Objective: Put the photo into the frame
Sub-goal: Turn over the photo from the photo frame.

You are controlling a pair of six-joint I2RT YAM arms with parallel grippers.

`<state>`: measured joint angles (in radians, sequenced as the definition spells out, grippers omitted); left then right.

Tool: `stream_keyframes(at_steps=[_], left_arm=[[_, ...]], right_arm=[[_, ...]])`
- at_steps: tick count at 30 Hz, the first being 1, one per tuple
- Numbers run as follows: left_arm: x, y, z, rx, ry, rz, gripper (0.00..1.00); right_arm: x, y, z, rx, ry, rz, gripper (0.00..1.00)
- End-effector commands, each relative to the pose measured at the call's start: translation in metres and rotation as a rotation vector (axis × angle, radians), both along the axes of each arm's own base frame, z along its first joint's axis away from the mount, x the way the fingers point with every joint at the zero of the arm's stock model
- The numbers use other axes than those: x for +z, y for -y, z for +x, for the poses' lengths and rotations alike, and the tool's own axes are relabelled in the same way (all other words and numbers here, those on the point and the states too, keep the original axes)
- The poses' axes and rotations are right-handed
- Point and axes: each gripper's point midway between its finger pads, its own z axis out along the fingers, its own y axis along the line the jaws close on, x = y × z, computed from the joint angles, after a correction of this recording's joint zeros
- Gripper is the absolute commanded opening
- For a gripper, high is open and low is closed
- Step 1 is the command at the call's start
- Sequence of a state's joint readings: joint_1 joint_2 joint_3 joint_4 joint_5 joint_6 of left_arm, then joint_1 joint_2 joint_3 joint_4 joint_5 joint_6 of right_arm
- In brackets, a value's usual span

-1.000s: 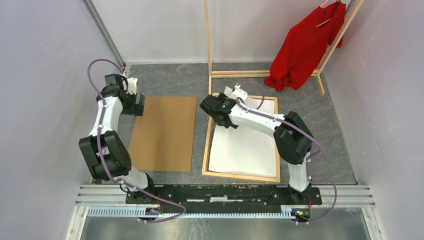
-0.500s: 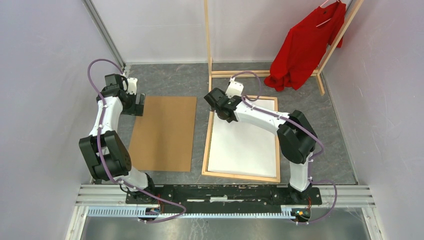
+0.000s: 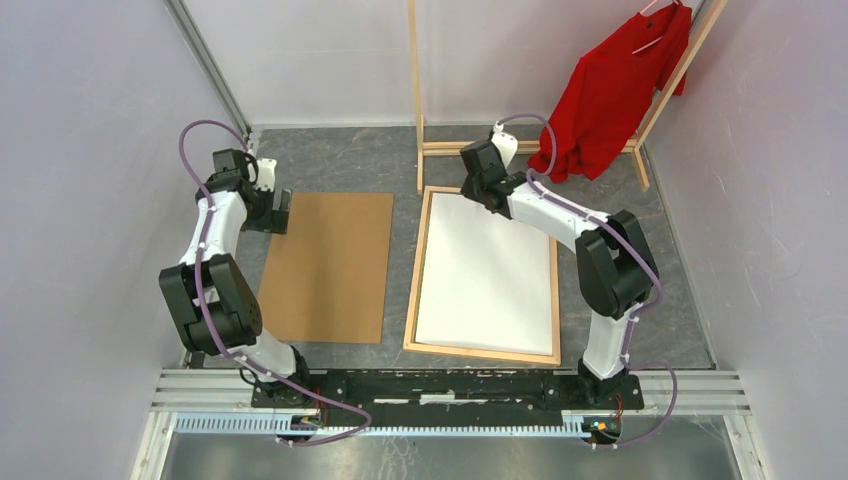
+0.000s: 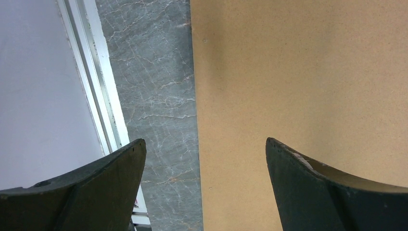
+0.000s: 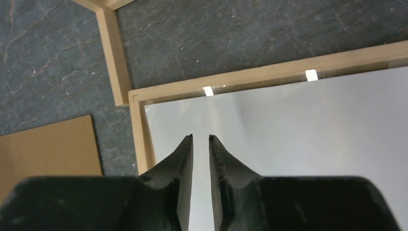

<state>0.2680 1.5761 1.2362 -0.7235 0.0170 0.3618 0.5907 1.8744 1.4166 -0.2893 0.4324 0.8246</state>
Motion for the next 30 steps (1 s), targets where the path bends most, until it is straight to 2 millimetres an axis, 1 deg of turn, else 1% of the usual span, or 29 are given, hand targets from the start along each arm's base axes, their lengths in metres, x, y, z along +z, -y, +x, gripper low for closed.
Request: stream_keyframes(at_steps=[1, 4, 8, 12, 20, 23, 27, 30], left_arm=[[0.0, -0.002, 0.008, -0.029, 0.014, 0.016, 1.0], [0.001, -0.002, 0.009, -0.031, 0.016, 0.016, 1.0], [0.001, -0.002, 0.008, -0.032, 0.015, 0.017, 1.0], [0.002, -0.001, 0.007, -0.039, 0.018, 0.017, 1.0], [0.0, 0.001, 0.004, -0.045, 0.014, 0.014, 1.0], [-0.001, 0.002, 0.003, -0.048, 0.014, 0.008, 1.0], [-0.002, 0.001, 0.002, -0.051, 0.015, 0.012, 1.0], [-0.003, 0.002, 0.002, -0.052, 0.013, 0.011, 1.0]], right_arm=[[-0.015, -0.004, 0.019, 0.089, -0.005, 0.018, 0.21], [-0.028, 0.002, 0.027, 0.085, -0.026, -0.001, 0.19], [-0.049, 0.007, 0.033, 0.073, -0.065, -0.009, 0.17], [-0.067, 0.015, 0.031, 0.054, -0.102, -0.014, 0.15], [-0.085, 0.023, 0.023, 0.035, -0.141, -0.016, 0.14], [-0.084, 0.023, 0.025, 0.045, -0.136, -0.011, 0.14], [-0.066, 0.022, 0.035, 0.046, -0.095, 0.009, 0.14], [-0.058, 0.021, 0.043, 0.049, -0.079, 0.017, 0.14]])
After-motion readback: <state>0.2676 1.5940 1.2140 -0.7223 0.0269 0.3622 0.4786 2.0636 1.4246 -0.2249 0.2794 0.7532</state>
